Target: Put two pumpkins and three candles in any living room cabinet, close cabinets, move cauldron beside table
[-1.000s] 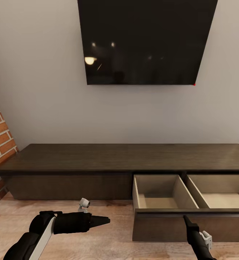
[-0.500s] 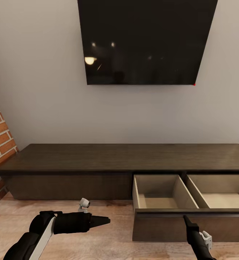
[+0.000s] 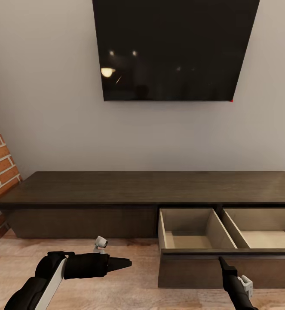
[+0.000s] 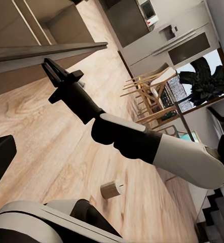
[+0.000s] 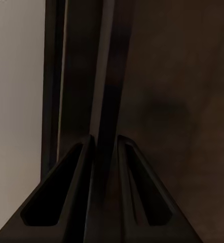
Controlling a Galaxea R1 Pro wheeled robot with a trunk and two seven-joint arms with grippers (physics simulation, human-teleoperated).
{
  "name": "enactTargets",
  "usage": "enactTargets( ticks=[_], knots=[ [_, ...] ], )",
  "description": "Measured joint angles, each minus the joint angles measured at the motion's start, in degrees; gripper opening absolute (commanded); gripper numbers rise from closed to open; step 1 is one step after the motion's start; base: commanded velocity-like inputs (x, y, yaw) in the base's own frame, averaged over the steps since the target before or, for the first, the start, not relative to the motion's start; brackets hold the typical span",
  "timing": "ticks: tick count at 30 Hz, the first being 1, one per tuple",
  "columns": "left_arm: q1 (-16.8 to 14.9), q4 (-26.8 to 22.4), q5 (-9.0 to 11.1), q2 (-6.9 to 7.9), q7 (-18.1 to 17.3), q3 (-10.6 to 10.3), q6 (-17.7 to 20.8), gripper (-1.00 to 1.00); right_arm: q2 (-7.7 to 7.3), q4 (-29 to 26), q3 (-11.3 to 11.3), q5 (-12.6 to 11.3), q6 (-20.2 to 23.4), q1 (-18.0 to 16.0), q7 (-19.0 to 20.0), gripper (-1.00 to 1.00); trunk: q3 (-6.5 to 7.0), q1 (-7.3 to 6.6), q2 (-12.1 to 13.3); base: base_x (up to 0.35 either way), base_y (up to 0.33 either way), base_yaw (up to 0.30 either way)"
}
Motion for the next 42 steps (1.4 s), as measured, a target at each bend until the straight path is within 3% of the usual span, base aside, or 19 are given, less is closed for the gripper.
enactTargets(
  ticks=[18,19,20,21,22,42],
  knots=[
    [0.0,-1.21,0.0,-0.02,0.04,0.23,0.03,1.0,-0.08,-0.08,0.2,-0.06,-0.01,0.04,-0.09,-1.0,0.0,0.0,0.0,0.0,0.0,0.0],
    [0.0,-1.2,0.0,-0.02,0.03,0.24,0.03,1.0,-0.09,-0.08,0.2,-0.04,-0.01,0.04,-0.08,1.0,0.0,0.0,0.0,0.0,0.0,0.0],
    [0.03,-1.24,0.01,-0.01,0.03,0.28,0.03,1.0,-0.13,-0.45,-0.96,-0.81,0.01,1.6,0.0,1.0,-0.01,0.0,-0.01,0.0,0.0,0.0],
    [0.02,-1.22,0.0,-0.01,0.03,0.28,0.01,1.0,-0.13,3.16,-0.96,-0.67,-0.01,1.8,-0.24,1.0,-0.02,0.01,0.0,0.0,0.0,0.0],
    [0.02,-1.22,0.0,-0.01,0.04,0.28,0.04,1.0,-0.13,3.34,-0.96,-0.68,-0.01,1.78,-0.24,1.0,-0.01,0.0,0.0,0.0,0.0,0.0],
    [0.02,-1.22,0.0,-0.01,0.02,0.28,0.1,1.0,-0.57,3.35,-0.58,-0.65,0.42,1.78,-0.24,1.0,-0.01,0.02,0.0,-0.04,0.0,0.0]
  ],
)
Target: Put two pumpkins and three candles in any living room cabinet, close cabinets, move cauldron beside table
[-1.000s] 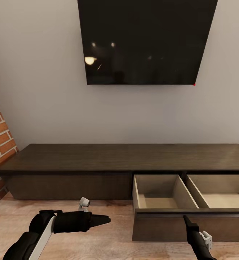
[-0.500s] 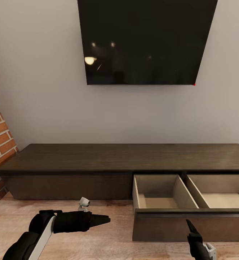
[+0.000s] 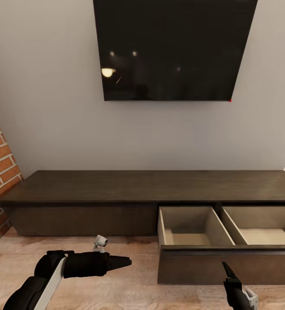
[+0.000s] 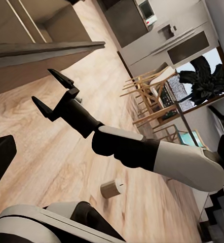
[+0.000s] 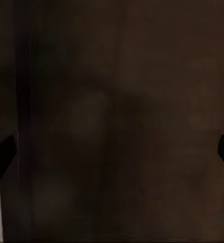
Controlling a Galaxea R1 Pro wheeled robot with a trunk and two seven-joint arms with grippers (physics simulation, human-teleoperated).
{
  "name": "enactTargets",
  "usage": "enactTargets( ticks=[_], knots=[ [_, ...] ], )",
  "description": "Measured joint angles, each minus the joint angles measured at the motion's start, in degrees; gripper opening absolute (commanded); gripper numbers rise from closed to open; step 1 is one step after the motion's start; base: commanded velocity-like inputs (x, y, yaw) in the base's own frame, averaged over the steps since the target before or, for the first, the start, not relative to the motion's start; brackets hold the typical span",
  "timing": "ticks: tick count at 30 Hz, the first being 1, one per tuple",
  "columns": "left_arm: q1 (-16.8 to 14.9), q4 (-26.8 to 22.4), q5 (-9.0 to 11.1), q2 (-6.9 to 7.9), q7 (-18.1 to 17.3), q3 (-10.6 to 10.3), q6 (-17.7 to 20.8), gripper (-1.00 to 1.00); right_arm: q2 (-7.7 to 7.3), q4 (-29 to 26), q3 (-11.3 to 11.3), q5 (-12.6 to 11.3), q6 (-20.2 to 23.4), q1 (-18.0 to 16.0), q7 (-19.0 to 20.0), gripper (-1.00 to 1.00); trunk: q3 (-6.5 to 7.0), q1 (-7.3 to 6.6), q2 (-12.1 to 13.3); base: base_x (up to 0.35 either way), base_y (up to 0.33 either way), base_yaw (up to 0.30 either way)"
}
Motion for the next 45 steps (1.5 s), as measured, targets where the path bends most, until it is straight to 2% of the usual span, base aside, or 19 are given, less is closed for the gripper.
enactTargets(
  ticks=[21,22,27,28,34,37,40,45],
  knots=[
    [0.0,0.1,-0.2,0.02,0.29,-0.14,0.09,1.0,-0.09,-0.2,0.66,0.21,0.35,0.0,-0.17,1.0,0.0,-0.01,0.0,-0.082,0.0,0.0],
    [0.0,0.07,-0.19,0.06,0.31,-0.12,0.12,1.0,-0.12,-0.19,1.38,0.2,0.36,0.0,-0.2,1.0,0.0,-0.01,0.0,0.0,0.0,0.0],
    [-0.15,0.05,-0.09,0.22,0.34,0.28,0.31,1.0,-0.17,-0.04,9.63,0.11,0.37,-0.08,-0.32,1.0,0.44,-0.07,0.02,0.0,0.0,0.0],
    [-0.19,0.09,-0.03,0.22,0.34,0.61,0.33,1.0,-0.17,0.0,10.39,0.09,0.37,-0.09,-0.32,1.0,0.66,-0.09,0.03,0.0,0.0,0.0],
    [-0.52,0.11,0.29,0.01,0.32,1.39,0.44,1.0,-0.18,0.43,11.95,0.08,0.44,-0.09,-0.25,1.0,1.99,-0.25,0.12,0.0,0.0,0.0],
    [-0.71,0.16,0.1,0.0,0.34,1.34,0.45,1.0,-0.11,2.94,13.86,-0.04,0.41,-0.09,-0.19,1.0,2.65,-0.33,0.16,0.0,0.0,0.0],
    [-0.77,0.48,0.26,-0.01,0.35,1.33,0.45,1.0,-0.08,4.83,15.09,0.0,0.43,-0.09,-0.16,1.0,3.19,-0.97,1.36,-0.094,0.0,0.0],
    [-0.79,0.78,0.3,-0.08,0.35,1.24,0.45,1.0,0.19,6.08,15.56,-0.01,0.42,-0.09,-0.2,1.0,4.09,-2.06,3.37,-0.168,0.0,0.0]
  ],
)
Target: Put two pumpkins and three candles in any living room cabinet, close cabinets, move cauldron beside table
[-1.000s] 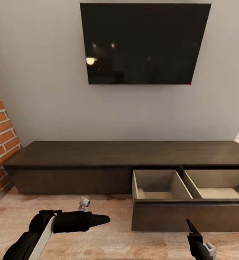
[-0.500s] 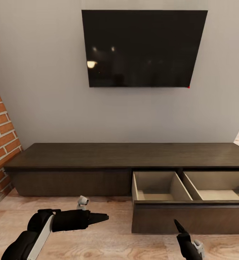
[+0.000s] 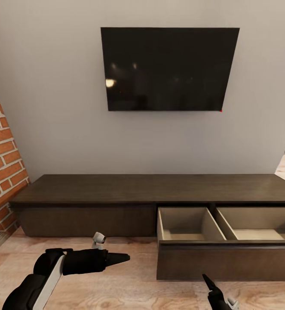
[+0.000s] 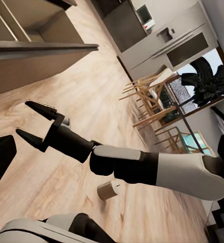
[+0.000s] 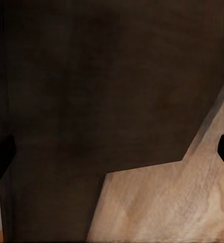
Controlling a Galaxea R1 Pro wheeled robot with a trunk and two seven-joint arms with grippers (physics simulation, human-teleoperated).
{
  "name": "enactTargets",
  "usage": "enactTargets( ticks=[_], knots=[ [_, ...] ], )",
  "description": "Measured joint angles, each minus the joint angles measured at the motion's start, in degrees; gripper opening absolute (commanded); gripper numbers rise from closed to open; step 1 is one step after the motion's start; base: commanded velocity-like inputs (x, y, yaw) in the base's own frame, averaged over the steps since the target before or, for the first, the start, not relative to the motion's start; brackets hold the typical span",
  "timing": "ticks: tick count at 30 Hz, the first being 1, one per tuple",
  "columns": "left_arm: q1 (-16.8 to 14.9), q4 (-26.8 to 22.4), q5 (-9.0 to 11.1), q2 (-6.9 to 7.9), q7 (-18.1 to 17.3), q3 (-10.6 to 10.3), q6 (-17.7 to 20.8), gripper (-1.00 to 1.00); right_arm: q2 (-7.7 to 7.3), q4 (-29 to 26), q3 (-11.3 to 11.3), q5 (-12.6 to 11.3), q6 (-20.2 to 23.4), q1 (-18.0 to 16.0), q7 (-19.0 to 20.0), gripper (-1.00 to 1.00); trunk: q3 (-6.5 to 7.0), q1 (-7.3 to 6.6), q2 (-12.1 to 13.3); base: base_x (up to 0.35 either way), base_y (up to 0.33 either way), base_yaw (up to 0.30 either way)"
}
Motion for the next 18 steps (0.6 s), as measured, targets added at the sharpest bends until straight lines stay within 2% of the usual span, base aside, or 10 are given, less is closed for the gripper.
enactTargets(
  ticks=[6,15,18],
  knots=[
    [0.0,-0.15,0.0,0.11,0.0,-0.01,0.0,1.0,0.24,2.26,-0.11,-0.18,-0.05,0.0,0.11,1.0,1.08,-1.33,2.41,-0.021,0.0,0.0],
    [0.0,-0.47,-0.09,0.32,-0.07,-0.09,0.01,1.0,0.21,2.64,-0.02,-0.08,-0.29,0.0,0.35,1.0,2.69,-3.31,6.01,-0.001,0.0,0.0],
    [0.0,-0.53,-0.09,0.34,-0.09,-0.1,0.01,1.0,0.23,2.12,0.2,0.16,-0.69,0.0,1.53,1.0,3.23,-3.97,7.22,0.0,0.0,0.0]
  ],
)
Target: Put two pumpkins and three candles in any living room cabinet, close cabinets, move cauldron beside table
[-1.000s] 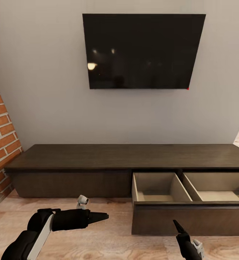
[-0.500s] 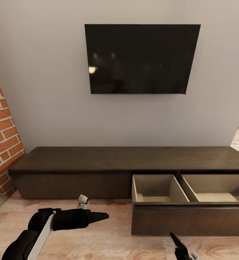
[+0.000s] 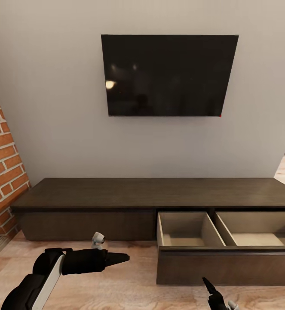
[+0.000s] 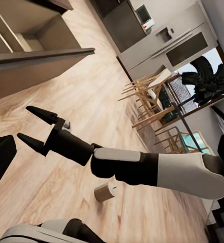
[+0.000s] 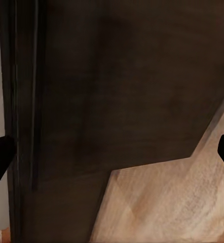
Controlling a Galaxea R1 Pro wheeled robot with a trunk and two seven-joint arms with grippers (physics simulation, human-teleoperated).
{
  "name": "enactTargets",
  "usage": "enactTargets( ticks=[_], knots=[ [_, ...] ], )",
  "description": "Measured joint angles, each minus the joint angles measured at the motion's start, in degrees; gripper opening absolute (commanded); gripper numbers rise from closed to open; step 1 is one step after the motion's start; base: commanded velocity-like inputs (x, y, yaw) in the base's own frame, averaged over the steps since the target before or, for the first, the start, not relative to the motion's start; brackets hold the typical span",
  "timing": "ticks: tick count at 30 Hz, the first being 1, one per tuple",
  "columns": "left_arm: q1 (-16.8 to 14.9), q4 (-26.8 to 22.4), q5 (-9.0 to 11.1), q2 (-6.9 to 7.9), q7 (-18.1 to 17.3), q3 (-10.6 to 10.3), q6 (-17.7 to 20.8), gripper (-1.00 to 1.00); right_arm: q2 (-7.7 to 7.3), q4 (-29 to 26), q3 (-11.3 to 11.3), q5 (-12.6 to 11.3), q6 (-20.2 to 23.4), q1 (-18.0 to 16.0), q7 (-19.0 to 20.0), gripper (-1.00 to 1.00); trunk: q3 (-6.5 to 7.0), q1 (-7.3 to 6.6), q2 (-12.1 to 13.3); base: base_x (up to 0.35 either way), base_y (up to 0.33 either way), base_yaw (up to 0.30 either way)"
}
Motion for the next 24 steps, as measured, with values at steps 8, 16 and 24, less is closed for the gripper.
enactTargets(
  ticks=[8,16,24],
  knots=[
    [0.0,-0.04,0.0,0.0,-0.09,-0.07,0.04,1.0,0.04,-0.19,-0.03,-0.18,-0.06,0.0,-0.66,1.0,1.44,-1.76,3.21,0.0,0.0,0.0],
    [0.0,-0.04,-0.01,0.0,-0.09,-0.09,0.02,1.0,0.04,0.4,0.0,-0.12,-0.08,0.0,-0.92,1.0,2.87,-3.51,6.42,0.0,0.0,0.0],
    [0.0,-0.04,-0.07,-0.06,-0.11,-0.12,0.05,1.0,0.04,0.21,0.01,-0.18,-0.83,0.0,-6.75,1.0,4.31,-5.27,9.63,0.0,0.0,0.0]
  ],
)
